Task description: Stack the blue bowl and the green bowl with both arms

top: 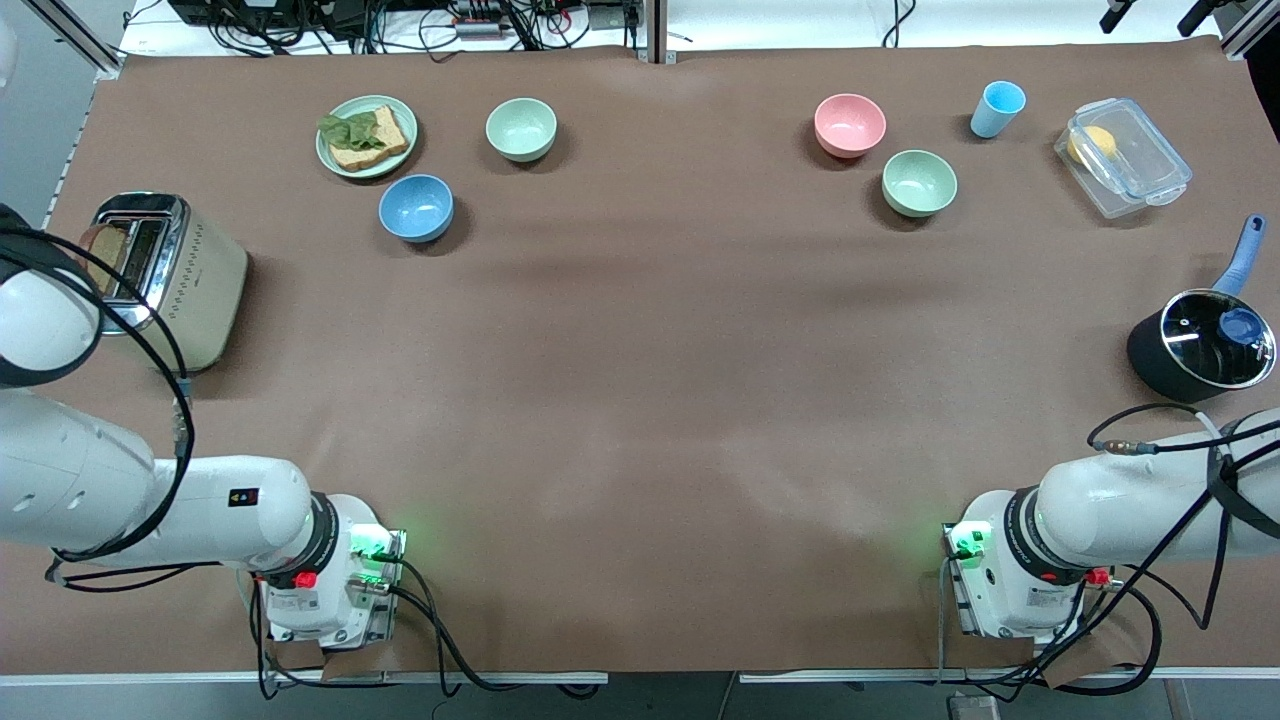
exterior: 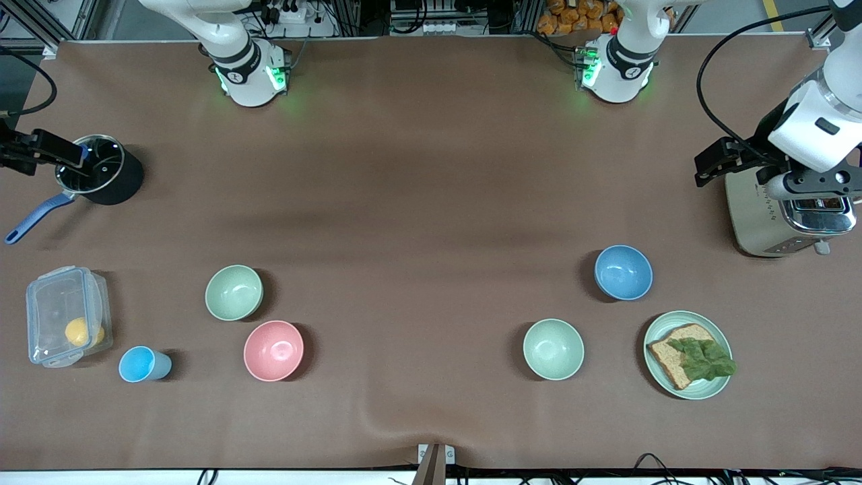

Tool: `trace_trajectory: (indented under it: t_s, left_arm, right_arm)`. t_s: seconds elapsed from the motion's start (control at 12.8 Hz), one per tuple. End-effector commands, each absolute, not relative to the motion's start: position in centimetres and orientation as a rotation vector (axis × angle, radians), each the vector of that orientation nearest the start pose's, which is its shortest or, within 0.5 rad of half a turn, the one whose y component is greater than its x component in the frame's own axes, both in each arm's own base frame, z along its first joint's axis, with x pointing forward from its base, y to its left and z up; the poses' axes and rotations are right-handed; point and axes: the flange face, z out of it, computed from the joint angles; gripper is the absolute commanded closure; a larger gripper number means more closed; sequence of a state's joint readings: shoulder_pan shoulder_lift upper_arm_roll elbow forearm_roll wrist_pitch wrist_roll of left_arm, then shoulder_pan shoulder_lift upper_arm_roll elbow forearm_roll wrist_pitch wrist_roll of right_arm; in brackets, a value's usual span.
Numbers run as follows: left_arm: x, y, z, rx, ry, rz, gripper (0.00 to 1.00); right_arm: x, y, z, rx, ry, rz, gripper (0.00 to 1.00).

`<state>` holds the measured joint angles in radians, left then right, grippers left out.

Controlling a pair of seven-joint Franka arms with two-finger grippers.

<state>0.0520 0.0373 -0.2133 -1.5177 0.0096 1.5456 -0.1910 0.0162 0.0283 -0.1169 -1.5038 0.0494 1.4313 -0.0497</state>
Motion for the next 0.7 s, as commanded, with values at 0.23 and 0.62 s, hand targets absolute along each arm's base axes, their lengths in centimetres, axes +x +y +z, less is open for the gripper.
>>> trace_trajectory:
  t_s: [0.23, 0.62]
  left_arm:
    - [56.3, -8.1, 61.4, -3.132, -0.034, 0.049, 0.0]
    - [62.2, -5.7, 47.6, -3.09, -0.067, 0.255, 0.0]
  right_arm:
    - [53.9, -5.1, 63.4, -3.104, 0.079, 0.161, 0.0]
    - [54.2, -5.0, 62.7, -3.101, 0.077, 0.182, 0.0]
